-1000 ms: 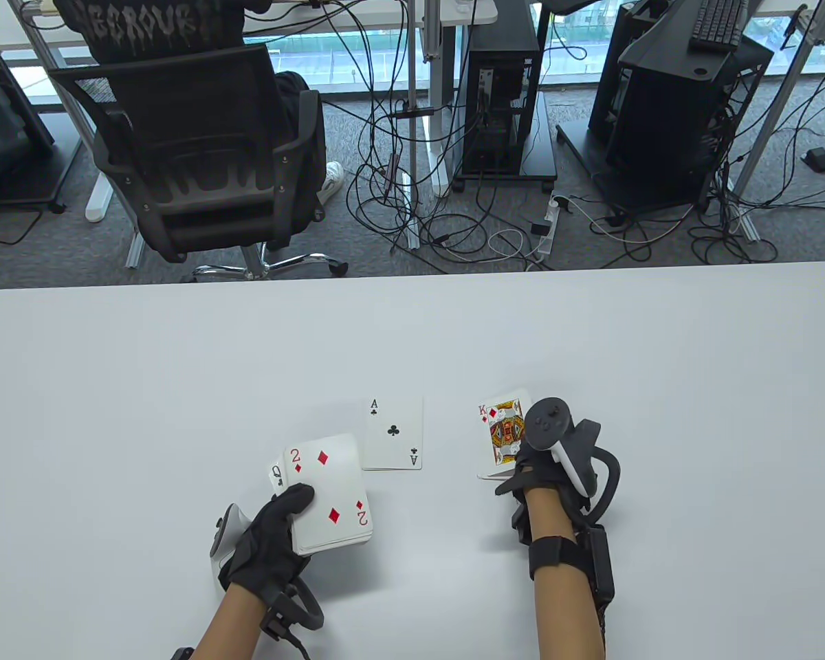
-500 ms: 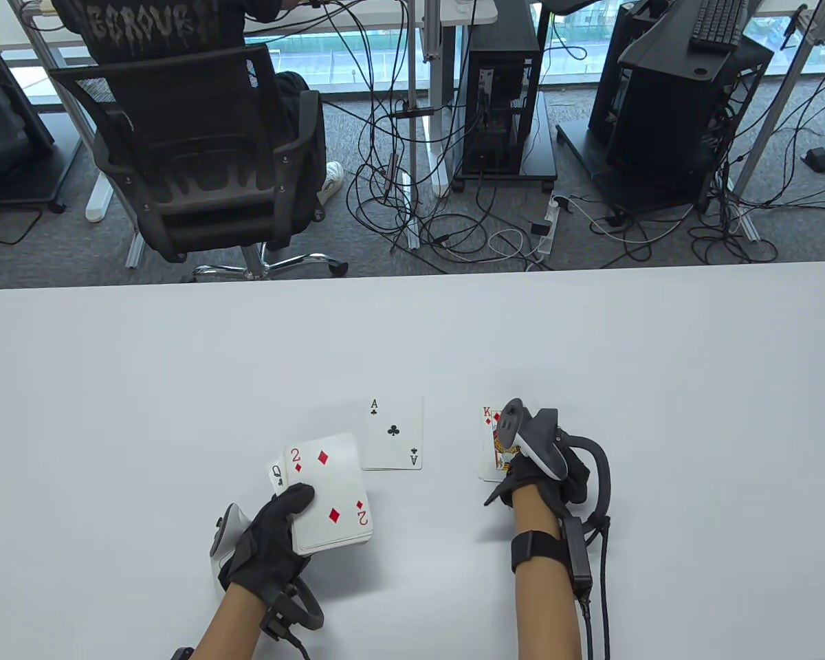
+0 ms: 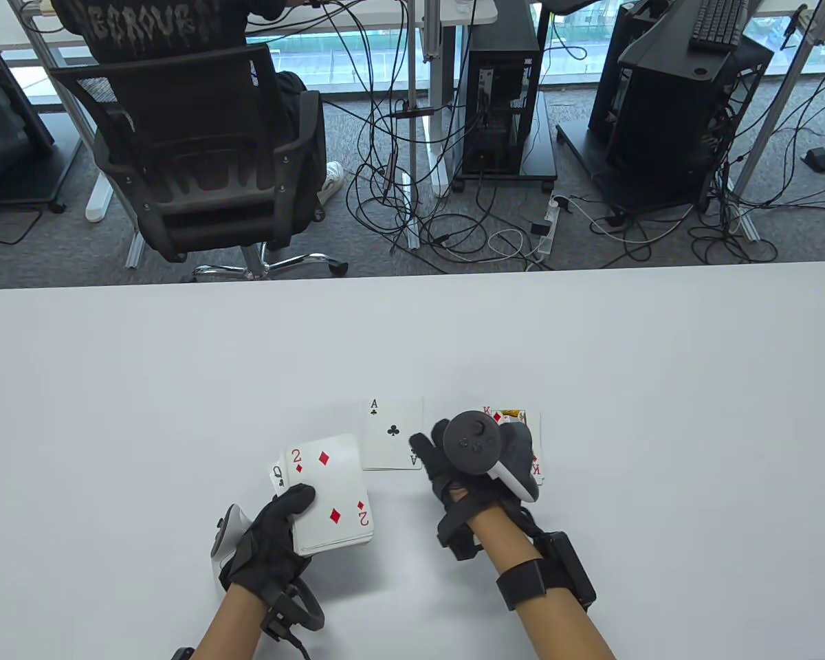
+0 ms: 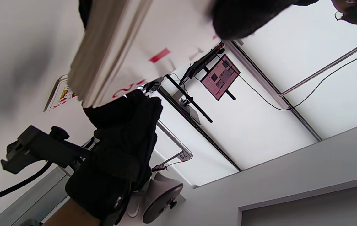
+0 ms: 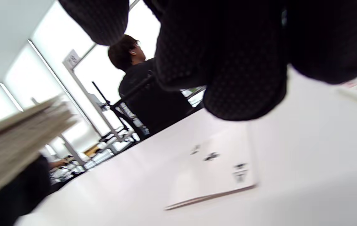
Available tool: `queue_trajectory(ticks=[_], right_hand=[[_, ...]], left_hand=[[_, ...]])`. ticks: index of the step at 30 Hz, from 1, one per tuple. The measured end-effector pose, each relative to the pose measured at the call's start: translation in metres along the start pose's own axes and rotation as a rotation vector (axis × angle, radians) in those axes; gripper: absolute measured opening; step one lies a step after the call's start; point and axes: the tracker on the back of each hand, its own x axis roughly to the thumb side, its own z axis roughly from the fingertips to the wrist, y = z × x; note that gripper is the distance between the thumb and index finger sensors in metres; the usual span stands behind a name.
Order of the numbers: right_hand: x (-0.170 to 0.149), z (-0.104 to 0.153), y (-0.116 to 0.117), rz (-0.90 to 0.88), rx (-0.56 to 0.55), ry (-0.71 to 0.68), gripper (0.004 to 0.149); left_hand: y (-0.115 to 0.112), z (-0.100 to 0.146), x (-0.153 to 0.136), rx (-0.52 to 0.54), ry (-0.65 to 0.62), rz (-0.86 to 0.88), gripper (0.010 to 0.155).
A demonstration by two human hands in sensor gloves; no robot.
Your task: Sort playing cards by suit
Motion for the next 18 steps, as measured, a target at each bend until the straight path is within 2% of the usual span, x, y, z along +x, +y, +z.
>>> queue_trajectory(ticks=[3,4,6,9,12,18], right_hand=[[0.025,0.006,0.016,-0.048,0.062,-0.113,0.062],[0.032,0.009,0.023,-0.067,0.117,-0.162,0.065],[0.041,0.017,0.034,-0.065,0.189,-0.171,0.072],[0.045,0.023,0.043,0.018,0.189,-0.186,0.078],[0.043,0.023,0.044,0.030,0.138,-0.180,0.069],[0.025,0.018,0.048,-0.206,0.161,-0.070,0.056]], left_hand=[[0.000,0.000,0.000,0.002,-0.001,0.000,0.063],[0.000,0.000,0.000,0.003,-0.001,0.002,0.062],[0.000,0.000,0.000,0.005,-0.001,0.003,0.062],[0.000,0.000,0.000,0.010,-0.005,0.000,0.062],[0.000,0.000,0.000,0.006,-0.005,-0.004,0.062],[-0.001,0.000,0.001,-0.011,-0.011,-0.019,0.062]])
